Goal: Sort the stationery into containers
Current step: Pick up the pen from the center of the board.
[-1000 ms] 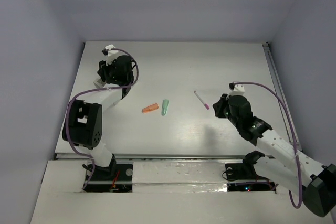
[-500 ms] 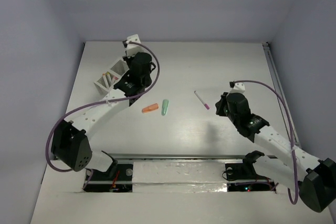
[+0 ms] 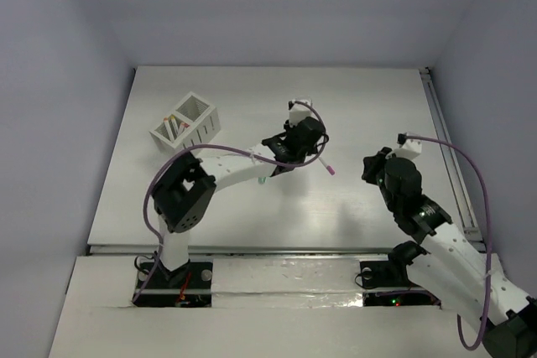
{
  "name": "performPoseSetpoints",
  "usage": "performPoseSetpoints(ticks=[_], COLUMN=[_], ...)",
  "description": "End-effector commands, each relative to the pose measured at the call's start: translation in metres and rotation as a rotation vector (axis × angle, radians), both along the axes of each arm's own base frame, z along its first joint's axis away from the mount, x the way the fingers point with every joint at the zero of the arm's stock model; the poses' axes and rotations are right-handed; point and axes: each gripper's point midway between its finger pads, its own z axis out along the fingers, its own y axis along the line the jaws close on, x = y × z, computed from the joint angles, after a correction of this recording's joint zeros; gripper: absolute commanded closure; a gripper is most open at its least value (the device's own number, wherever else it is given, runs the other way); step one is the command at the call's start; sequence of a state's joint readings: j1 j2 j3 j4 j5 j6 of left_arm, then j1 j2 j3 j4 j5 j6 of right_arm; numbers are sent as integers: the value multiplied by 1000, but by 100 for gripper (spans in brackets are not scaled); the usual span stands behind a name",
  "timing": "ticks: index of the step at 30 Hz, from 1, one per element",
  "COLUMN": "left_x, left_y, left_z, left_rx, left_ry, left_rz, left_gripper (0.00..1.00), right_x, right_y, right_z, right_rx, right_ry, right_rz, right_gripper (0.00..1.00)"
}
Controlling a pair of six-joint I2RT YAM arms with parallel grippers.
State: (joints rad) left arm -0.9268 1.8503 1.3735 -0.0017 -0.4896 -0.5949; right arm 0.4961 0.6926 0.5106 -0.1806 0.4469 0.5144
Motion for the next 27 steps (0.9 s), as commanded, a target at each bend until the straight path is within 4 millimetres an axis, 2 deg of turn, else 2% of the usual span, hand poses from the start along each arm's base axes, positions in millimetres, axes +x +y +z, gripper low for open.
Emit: performPoseSetpoints(ticks=[1,5,6,8,12,14,15,17,18,26,27], left_x=[3,-1,0,0,7,10,10,15,14,18,18], left_y=[-21,-41,-42,-48,-50,-53,-53,-58,-56,-53,-52], left_z=[11,-8,-18,-21,-43,-46,-55,-53,-63,-78,-86], left_rx=[-132,-141,-132,-131,-90,-90,-72,-77,-48,8,28], left_ry=[33,44,50,52,62,61,70,64,80,89,97], left_rz=[25,19,25,28,61,67,70,73,77,96,100], left_gripper=[68,58,57,57,57,58,57,57,58,58,59], right_x=[-3,-2,-2,-2,-4,-4,-4,-4,-4,-7,-7], right_y=[-17,-13,-10,-7,1,3,5,6,7,8,7], right_z=[18,17,18,18,22,22,23,23,24,28,29], right_rx=[34,35,38,38,50,51,53,54,57,65,66], right_ry=[-76,-69,-66,-69,-85,-87,-87,-85,-90,-103,-105], right_rz=[-77,-56,-41,-22,25,43,53,58,61,75,73], right_gripper=[100,100,100,100,100,100,100,100,100,100,100])
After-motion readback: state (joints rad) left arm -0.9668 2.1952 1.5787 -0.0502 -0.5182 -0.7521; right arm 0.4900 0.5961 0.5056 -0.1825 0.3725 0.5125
